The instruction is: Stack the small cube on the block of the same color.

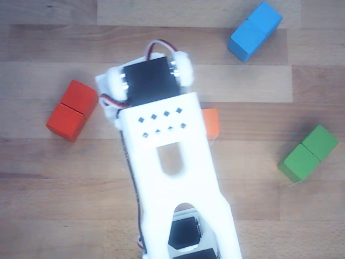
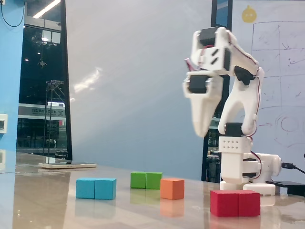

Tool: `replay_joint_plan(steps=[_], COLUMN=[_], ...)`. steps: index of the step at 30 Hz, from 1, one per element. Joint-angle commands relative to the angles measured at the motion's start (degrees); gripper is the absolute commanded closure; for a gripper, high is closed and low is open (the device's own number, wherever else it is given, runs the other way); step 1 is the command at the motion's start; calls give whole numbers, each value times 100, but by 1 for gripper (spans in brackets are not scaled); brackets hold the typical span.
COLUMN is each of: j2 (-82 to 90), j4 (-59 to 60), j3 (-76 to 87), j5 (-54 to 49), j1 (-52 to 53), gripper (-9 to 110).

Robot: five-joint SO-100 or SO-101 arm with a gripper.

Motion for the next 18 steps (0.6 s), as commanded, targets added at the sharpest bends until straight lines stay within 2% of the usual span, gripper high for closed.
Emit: replay_joint_plan(steps=[1, 4, 7, 10, 15, 18], j2=[105, 53, 44, 62, 141, 149], j4=[114, 114, 88, -70, -290, -352], j3=[-369, -334, -334, -334, -343, -343], j5=[-9, -9, -9, -9, 35, 62], j1=[1547, 2628, 2927, 2558, 1222, 773], gripper=[101, 101, 101, 101, 101, 101])
